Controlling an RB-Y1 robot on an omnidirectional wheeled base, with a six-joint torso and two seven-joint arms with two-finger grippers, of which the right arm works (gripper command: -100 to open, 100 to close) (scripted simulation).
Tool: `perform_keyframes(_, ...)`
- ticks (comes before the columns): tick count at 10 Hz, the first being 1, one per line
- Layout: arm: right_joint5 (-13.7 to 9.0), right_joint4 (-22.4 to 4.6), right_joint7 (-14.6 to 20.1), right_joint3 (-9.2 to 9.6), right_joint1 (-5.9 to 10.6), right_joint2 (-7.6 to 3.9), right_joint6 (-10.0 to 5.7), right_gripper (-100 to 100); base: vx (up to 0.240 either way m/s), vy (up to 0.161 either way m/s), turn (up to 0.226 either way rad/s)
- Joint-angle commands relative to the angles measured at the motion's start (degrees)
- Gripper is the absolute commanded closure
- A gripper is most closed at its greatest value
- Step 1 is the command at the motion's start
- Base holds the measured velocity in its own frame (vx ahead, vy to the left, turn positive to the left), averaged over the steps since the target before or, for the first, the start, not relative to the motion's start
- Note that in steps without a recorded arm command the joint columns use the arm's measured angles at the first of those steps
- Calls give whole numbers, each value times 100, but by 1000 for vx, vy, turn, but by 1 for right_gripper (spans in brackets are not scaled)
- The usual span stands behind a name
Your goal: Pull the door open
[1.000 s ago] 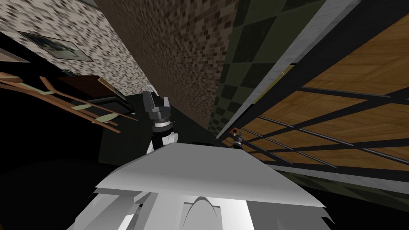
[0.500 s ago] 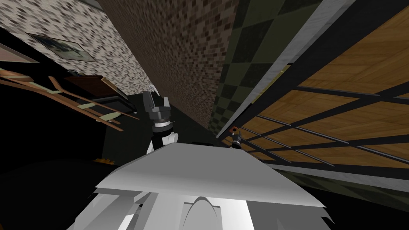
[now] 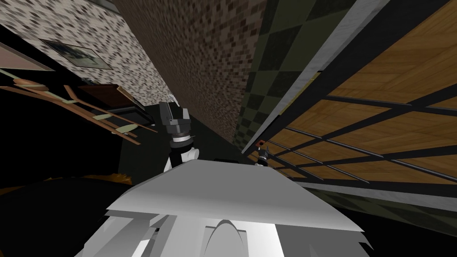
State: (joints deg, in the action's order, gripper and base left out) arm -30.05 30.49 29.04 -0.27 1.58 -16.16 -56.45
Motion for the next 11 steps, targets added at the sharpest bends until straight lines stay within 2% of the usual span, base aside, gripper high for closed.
perform_keyframes(1,-47,14,210,9,27,24,28,-100,-57,-7,12)
perform_keyframes(3,-203,89,583,43,72,121,83,-100,-71,-3,29)
perform_keyframes(4,-203,89,681,43,72,121,83,-100,-60,-6,12)
perform_keyframes(5,-282,128,884,60,95,170,110,-100,-57,-15,22)
perform_keyframes(6,-282,128,916,60,95,170,110,-100,-44,-13,14)
perform_keyframes(8,-440,204,1298,94,140,267,166,-100,-62,-8,30)
perform_keyframes(9,-440,204,1388,94,140,267,166,-100,-55,-8,15)
perform_keyframes(10,-517,242,1594,110,163,315,193,-100,-61,-10,22)
perform_keyframes(11,-517,242,1623,110,163,315,193,-100,-48,-7,12)
